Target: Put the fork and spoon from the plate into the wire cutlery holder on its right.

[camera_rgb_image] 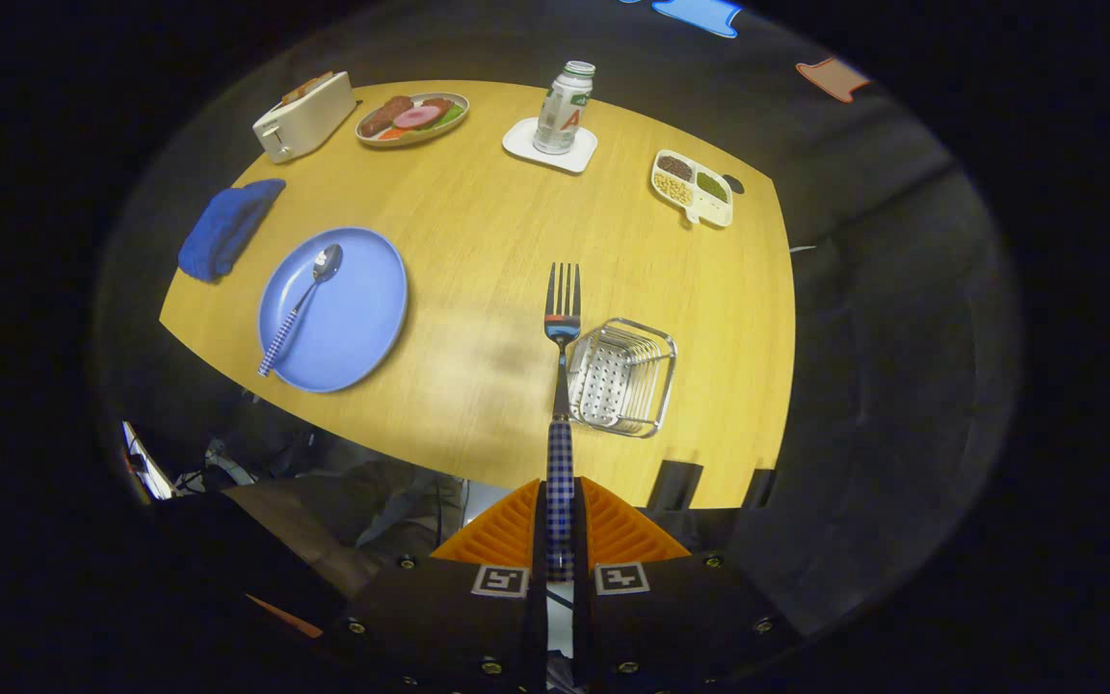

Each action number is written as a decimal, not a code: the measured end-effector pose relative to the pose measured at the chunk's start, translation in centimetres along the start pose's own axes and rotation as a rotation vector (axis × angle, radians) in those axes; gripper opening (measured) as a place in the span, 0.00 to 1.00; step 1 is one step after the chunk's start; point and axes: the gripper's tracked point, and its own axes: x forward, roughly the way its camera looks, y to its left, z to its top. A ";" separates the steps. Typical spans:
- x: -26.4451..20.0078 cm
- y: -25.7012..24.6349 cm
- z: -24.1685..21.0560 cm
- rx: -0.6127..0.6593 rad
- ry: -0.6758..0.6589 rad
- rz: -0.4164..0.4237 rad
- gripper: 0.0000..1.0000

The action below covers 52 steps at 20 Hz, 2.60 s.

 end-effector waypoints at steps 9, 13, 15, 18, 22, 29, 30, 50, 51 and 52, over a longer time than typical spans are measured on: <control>2.2 -3.5 -2.6 -0.085 0.180 0.004 0.11; 2.9 -4.7 -2.8 -0.133 0.250 -0.020 0.11; 3.0 -5.4 -2.7 -0.168 0.293 -0.031 0.11; 3.5 -6.2 -1.7 -0.222 0.327 -0.043 0.11; 4.8 -6.9 -0.9 -0.286 0.399 -0.063 0.11; 6.9 -5.3 -0.4 -0.282 0.402 -0.006 0.11; 6.9 -5.2 -0.2 -0.277 0.393 -0.002 0.14; 0.8 0.8 5.7 0.062 -0.192 -0.050 0.97; 0.4 0.9 5.9 0.047 -0.206 -0.079 0.97; 0.2 1.7 6.3 0.040 -0.224 -0.089 0.97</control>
